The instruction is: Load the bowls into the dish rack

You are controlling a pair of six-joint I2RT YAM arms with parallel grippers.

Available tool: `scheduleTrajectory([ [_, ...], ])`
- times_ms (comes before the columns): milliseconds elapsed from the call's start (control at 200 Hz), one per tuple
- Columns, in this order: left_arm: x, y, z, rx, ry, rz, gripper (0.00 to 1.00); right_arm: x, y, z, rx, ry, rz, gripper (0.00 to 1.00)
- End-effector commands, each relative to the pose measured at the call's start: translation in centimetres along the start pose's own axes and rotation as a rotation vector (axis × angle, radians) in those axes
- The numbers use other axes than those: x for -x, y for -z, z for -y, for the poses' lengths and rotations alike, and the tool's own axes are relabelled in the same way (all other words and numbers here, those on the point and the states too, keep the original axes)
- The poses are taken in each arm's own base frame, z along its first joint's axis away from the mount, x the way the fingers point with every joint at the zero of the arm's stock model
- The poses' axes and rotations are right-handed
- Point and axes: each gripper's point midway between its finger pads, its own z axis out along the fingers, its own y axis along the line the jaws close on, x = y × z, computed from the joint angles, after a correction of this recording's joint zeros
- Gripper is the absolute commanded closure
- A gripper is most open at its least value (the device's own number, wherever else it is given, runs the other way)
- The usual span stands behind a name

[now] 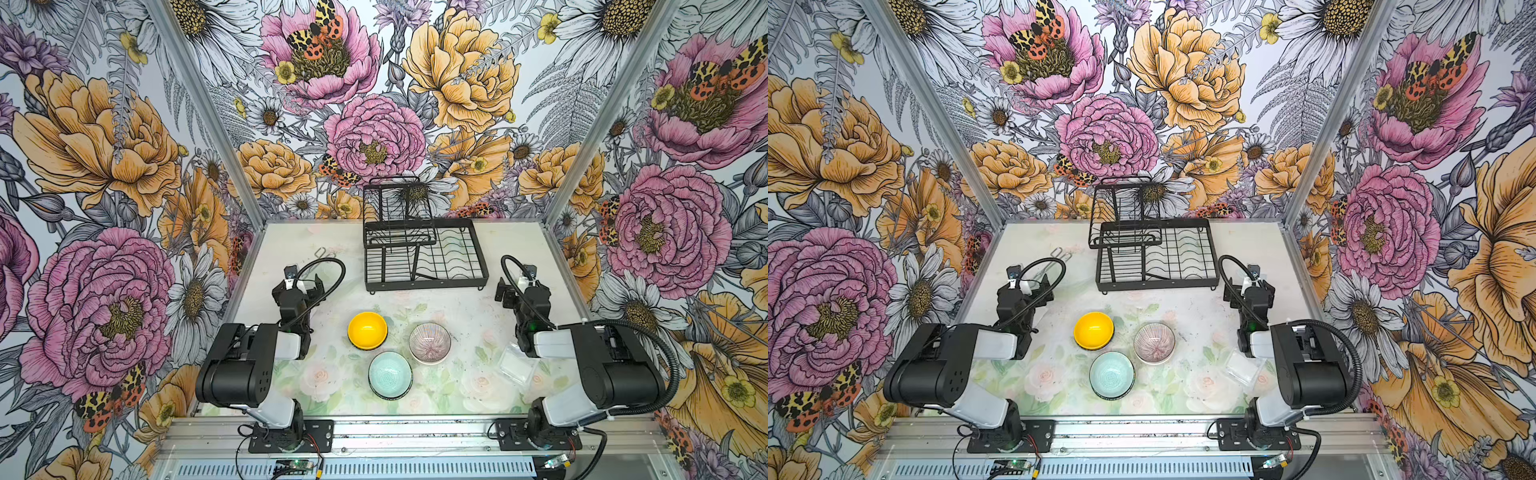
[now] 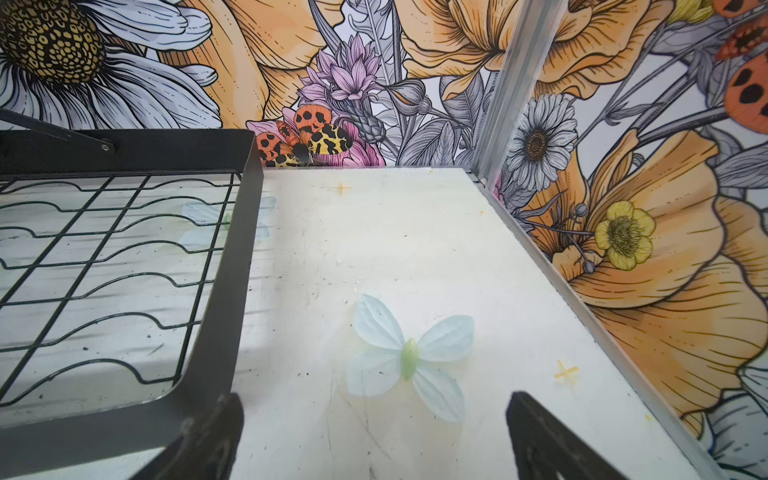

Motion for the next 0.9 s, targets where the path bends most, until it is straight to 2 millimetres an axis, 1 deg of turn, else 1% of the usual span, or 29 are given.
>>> scheduleTrajectory([
  [0, 1.16, -0.16, 0.09, -0.013, 0.001, 0.034, 0.01, 1.17, -0.37, -0.04, 0.006, -0.028, 0.028, 0.01],
  [495, 1.13, -0.26, -0.13, -0.01, 0.005, 0.029, 0.01, 1.11, -0.51, -0.02, 0.016, -0.035, 0.022, 0.0],
  [505, 1.14, -0.28, 0.21, -0.032, 0.006, 0.028, 0.01, 1.1, -0.5, -0.05, 0.017, -0.035, 0.022, 0.0],
  [530, 1.09, -0.28, 0.34, -0.041, 0.006, 0.026, 0.01, 1.17, -0.52, -0.06, 0.017, -0.035, 0.024, 0.01],
  [896, 1.05, -0.31, 0.35, -0.044, 0.008, 0.023, 0.01, 1.14, -0.53, -0.03, 0.017, -0.034, 0.022, 0.0],
])
